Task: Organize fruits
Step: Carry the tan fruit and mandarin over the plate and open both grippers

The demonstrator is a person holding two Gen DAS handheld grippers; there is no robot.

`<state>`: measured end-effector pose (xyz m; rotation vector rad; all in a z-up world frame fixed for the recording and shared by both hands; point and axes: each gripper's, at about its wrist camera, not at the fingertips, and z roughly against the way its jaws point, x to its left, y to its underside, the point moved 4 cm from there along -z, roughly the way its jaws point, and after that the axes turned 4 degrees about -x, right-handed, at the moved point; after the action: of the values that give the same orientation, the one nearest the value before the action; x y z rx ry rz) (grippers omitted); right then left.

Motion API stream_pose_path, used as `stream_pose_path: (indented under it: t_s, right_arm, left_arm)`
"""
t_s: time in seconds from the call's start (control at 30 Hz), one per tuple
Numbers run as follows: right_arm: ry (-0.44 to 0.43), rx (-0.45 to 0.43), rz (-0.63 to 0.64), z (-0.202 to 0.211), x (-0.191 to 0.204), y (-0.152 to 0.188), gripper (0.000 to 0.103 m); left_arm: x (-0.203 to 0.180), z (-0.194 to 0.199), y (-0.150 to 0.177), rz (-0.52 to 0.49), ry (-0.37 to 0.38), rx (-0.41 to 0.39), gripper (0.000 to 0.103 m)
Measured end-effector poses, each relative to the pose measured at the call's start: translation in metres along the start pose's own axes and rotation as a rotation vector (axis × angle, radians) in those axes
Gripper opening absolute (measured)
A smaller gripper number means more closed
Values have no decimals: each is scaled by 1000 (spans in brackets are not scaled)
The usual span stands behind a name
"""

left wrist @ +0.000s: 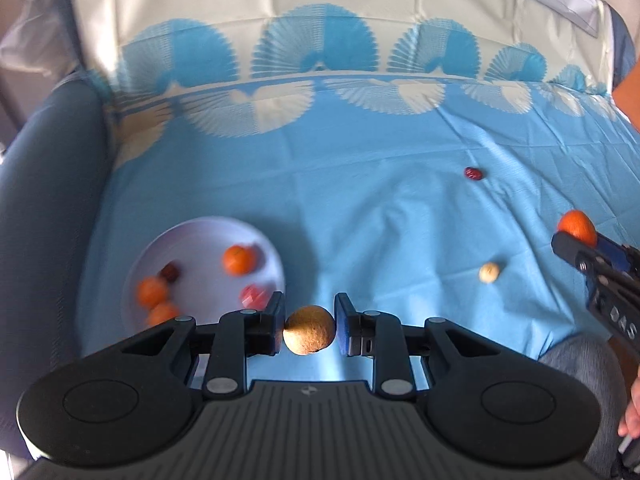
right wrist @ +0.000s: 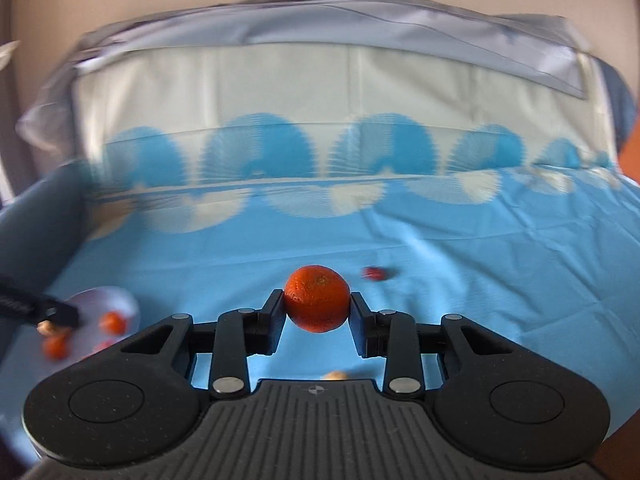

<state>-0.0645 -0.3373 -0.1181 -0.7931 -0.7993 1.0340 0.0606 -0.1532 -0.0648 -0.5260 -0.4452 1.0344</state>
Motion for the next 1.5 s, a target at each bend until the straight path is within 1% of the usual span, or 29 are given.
stream_pose_path:
  t_s: [0.17,0.3,0.4,0.5,0.6,0.83,0.97,1.3,1.5]
  right_arm:
    - [-192,31,71,55,77,7,36]
    - [-287,57,129,88,124,20,36]
    - [-324,79,178,106,148,30,36]
    - [-338,63,231,120,164,33,36]
    - [-333,50,255,129,170,31,36]
    - [-315,36,290,139,177,31,36]
    - [-311,40,302,138,178,32,36]
    - [-314,73,325,128,184,34,36]
    - [-324,111,303,110,188,30,36]
  left_arm:
    - [43,54,44,64,-77,14,29]
    - [66,84,78,114,-96,10,29]
    - [77,98,97,139,-108,2,29]
    - [85,109,108,153,-105,-10,29]
    - [87,116,114,163,-97,-28,29]
    - [88,123,116,166,-76,-57,29]
    - [89,122,116,167,-71,-61,29]
    - [96,110,113,178,-60,-37,29]
    - [114,97,103,212,-62,-28,29]
